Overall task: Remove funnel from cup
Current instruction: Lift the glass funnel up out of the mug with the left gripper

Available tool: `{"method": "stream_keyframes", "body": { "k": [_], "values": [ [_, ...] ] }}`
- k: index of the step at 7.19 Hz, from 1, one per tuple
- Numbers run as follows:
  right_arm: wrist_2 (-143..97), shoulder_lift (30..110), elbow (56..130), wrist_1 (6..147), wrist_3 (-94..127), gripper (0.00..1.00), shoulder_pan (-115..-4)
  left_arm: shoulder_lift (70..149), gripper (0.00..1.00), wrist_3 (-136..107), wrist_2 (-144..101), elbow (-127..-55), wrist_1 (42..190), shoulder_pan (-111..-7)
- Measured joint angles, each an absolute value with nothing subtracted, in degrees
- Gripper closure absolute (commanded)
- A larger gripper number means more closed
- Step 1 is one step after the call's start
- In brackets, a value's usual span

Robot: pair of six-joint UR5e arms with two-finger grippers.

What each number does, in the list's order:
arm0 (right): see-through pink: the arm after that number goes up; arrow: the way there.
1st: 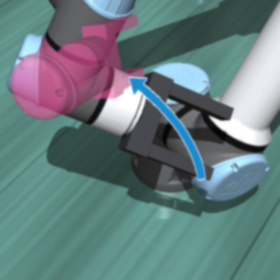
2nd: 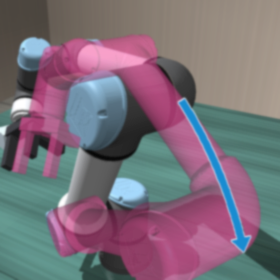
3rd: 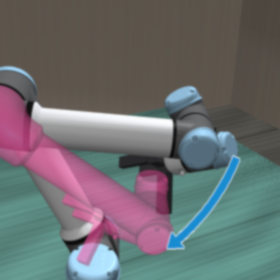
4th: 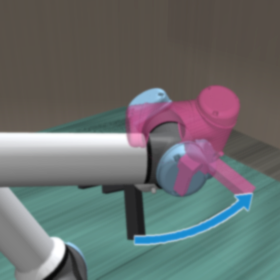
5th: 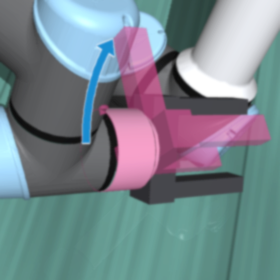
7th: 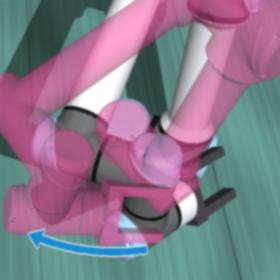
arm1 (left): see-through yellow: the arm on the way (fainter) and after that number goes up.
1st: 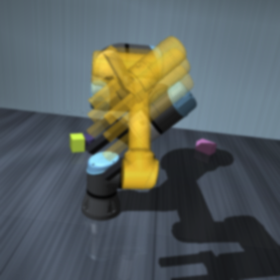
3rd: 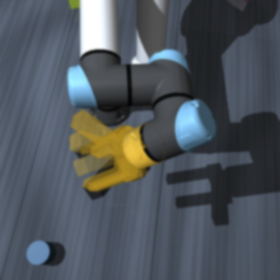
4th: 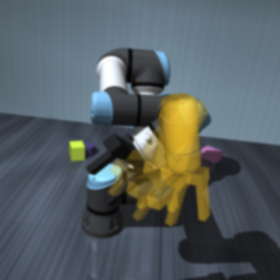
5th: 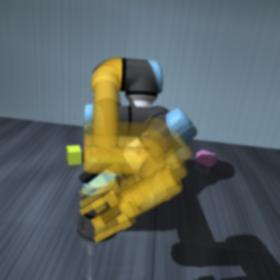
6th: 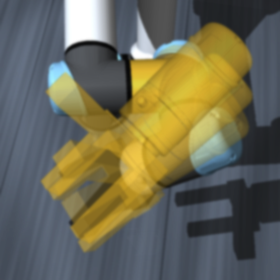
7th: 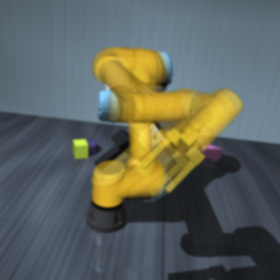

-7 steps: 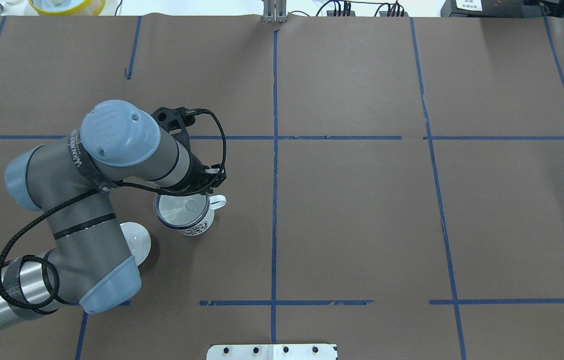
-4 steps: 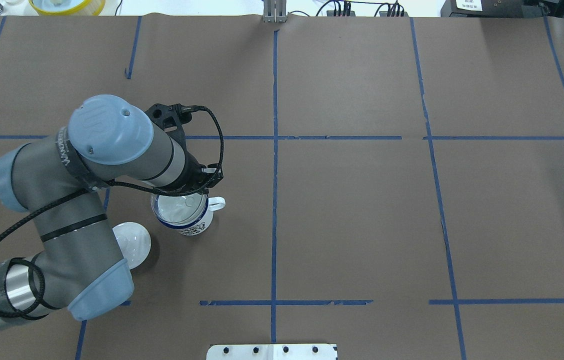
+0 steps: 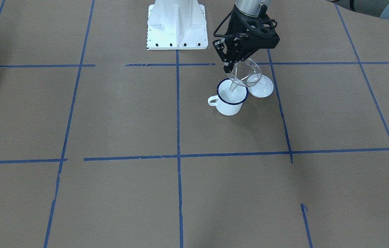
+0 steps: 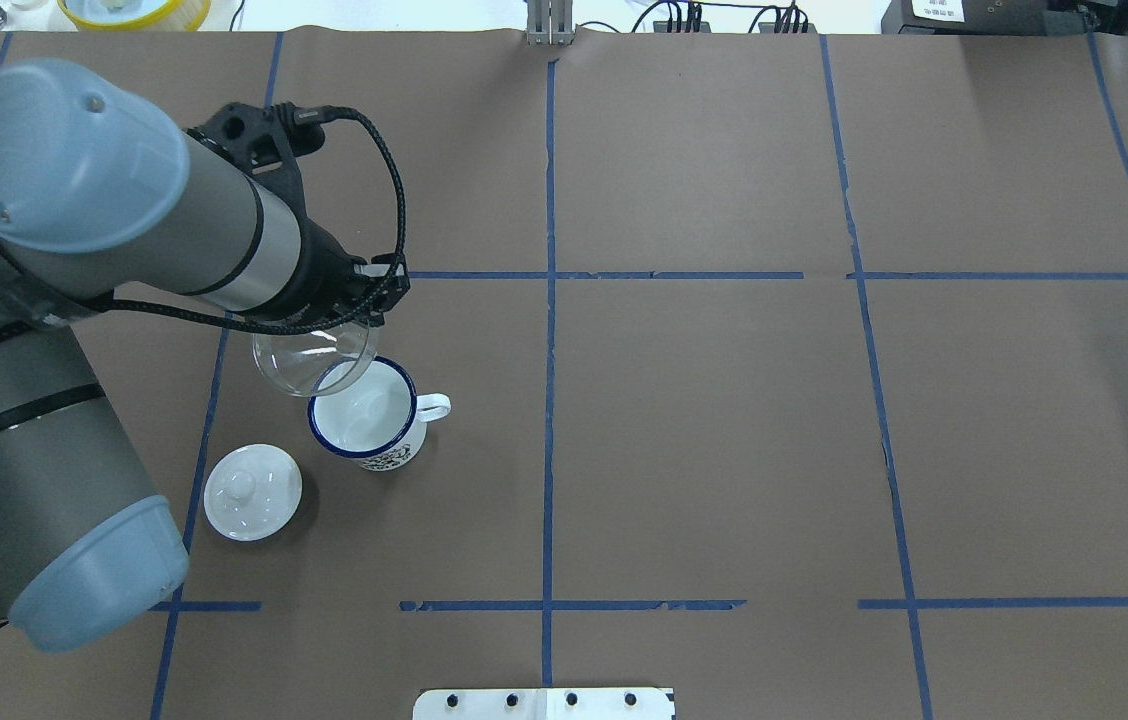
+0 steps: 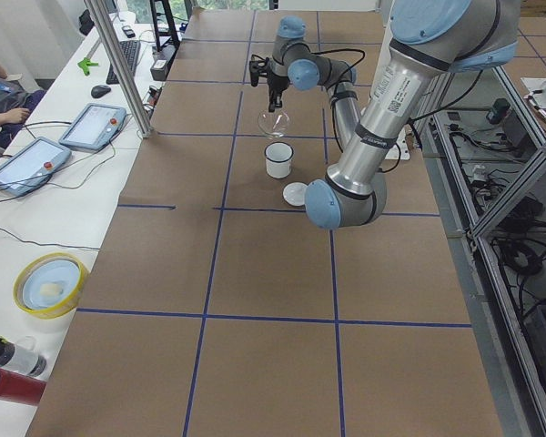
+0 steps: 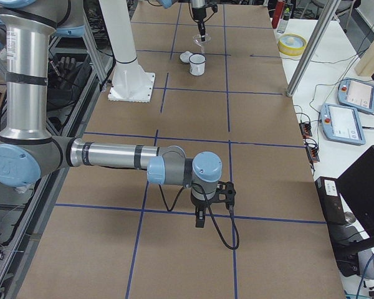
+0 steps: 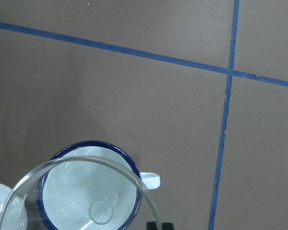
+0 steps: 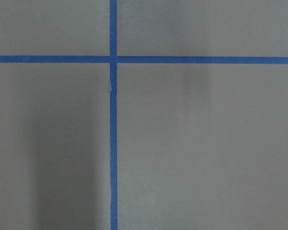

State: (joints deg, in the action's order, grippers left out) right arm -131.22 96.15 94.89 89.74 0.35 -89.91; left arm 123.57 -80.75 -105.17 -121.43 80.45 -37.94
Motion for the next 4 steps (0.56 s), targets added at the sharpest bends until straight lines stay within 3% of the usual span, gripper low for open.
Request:
{"method": "stream_keyframes", "body": {
  "k": [2,4],
  "values": [
    [-131.22,96.15,94.86,89.74,0.35,0.0,-89.91,123.28,1.0,-94.33,-94.41,-114.26,95.63,-40.49],
    [-131.22,96.15,94.91,89.74,0.35,0.0,-89.91,122.92,1.0,-109.86,-86.77,-100.65,113.85,-43.03]
  ]
}}
